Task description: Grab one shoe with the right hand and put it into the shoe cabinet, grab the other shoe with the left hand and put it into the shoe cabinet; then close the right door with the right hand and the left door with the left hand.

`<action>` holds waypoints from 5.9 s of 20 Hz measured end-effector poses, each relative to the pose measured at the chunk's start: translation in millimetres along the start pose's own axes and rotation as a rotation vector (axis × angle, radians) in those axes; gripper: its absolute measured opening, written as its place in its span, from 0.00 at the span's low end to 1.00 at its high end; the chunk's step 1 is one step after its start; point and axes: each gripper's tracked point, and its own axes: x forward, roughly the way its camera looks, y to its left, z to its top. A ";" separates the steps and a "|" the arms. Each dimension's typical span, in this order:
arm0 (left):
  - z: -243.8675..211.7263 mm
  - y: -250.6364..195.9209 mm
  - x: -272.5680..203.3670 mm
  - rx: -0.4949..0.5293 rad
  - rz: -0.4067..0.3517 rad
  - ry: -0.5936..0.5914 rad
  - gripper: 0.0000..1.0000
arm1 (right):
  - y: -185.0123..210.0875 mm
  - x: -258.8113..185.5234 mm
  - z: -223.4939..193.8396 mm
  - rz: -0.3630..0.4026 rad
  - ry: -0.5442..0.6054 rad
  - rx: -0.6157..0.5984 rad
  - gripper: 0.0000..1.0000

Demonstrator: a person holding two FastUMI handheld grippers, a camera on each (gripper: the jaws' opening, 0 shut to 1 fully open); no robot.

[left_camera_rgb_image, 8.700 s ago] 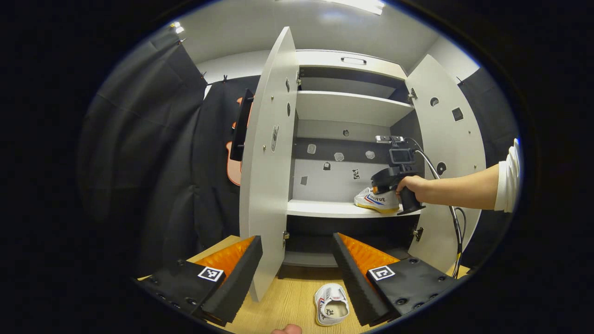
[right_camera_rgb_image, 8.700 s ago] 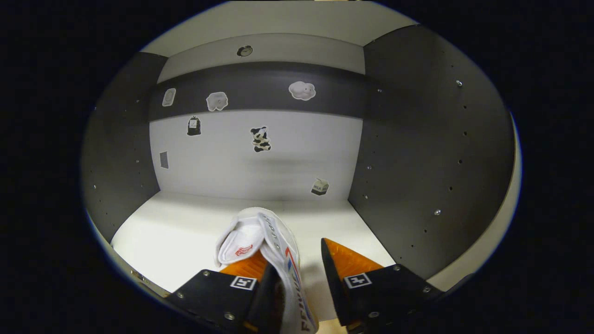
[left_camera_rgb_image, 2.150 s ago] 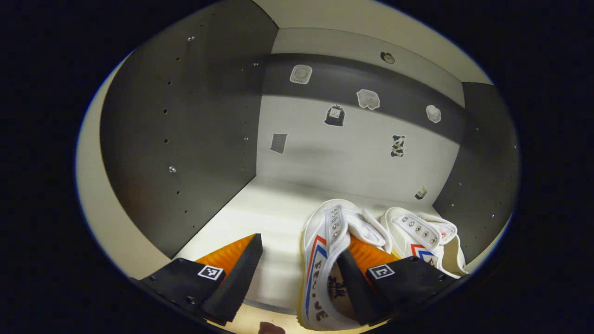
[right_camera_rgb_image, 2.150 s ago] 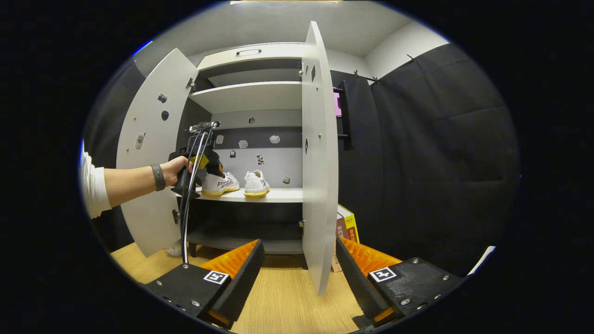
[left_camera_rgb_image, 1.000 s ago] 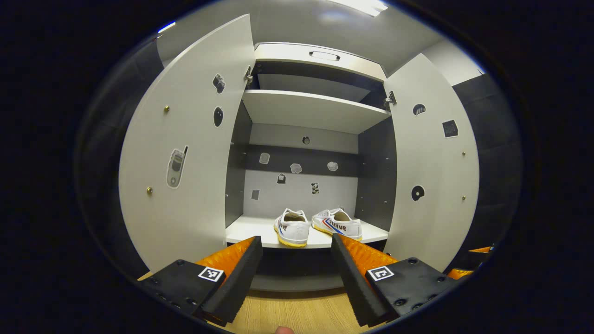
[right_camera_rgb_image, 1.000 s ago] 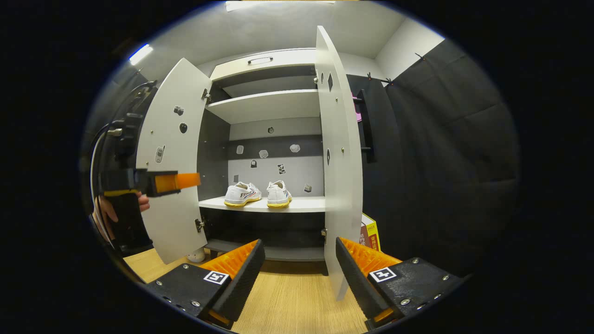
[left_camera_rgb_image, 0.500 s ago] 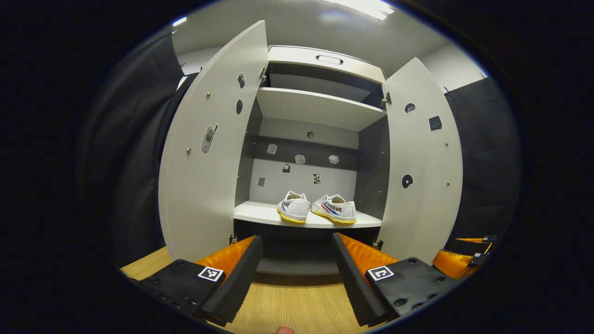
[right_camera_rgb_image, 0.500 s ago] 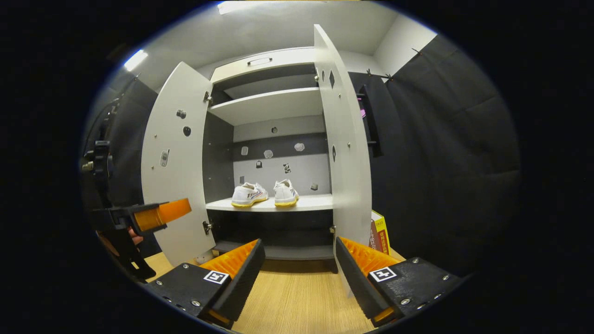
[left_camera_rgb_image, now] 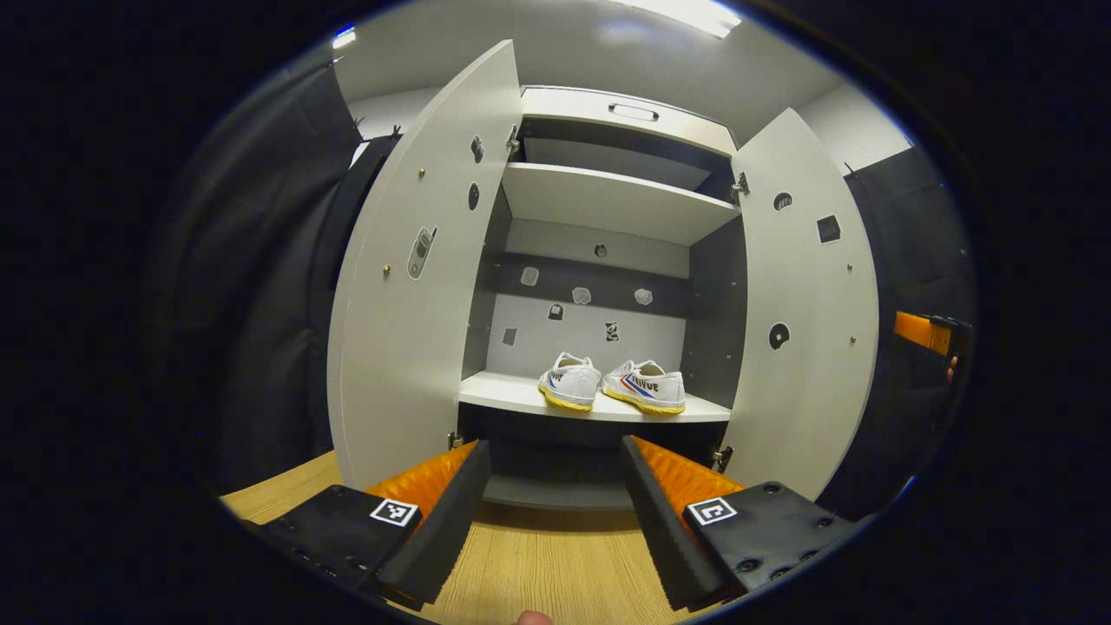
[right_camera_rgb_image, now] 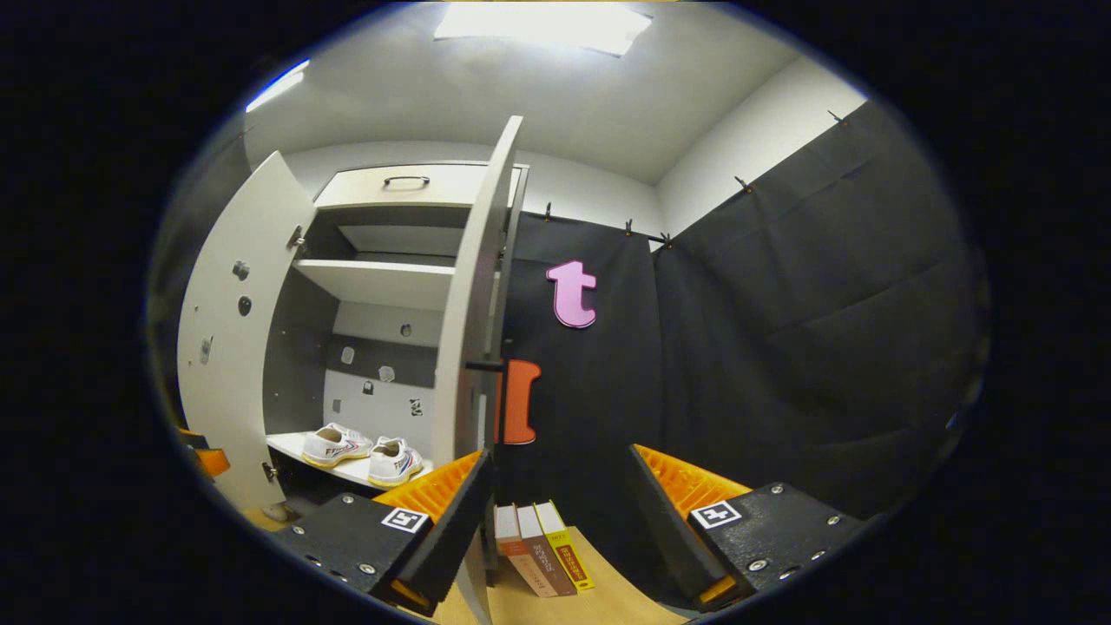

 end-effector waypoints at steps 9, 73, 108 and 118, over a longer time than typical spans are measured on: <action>-3.8 13.9 -5.2 0.018 0.031 0.005 0.97 | -13.9 64.6 4.6 0.038 0.014 0.047 0.94; -19.8 49.7 -3.1 0.014 0.023 0.015 0.96 | 279.6 133.9 -36.7 0.412 0.142 0.142 0.91; 72.0 46.8 -14.9 0.016 0.046 -0.087 0.97 | 158.7 -71.9 -94.8 0.228 0.083 0.032 0.92; 170.3 229.4 -4.5 0.090 0.433 -0.134 0.96 | 170.0 -80.3 -110.1 0.264 0.122 0.084 0.92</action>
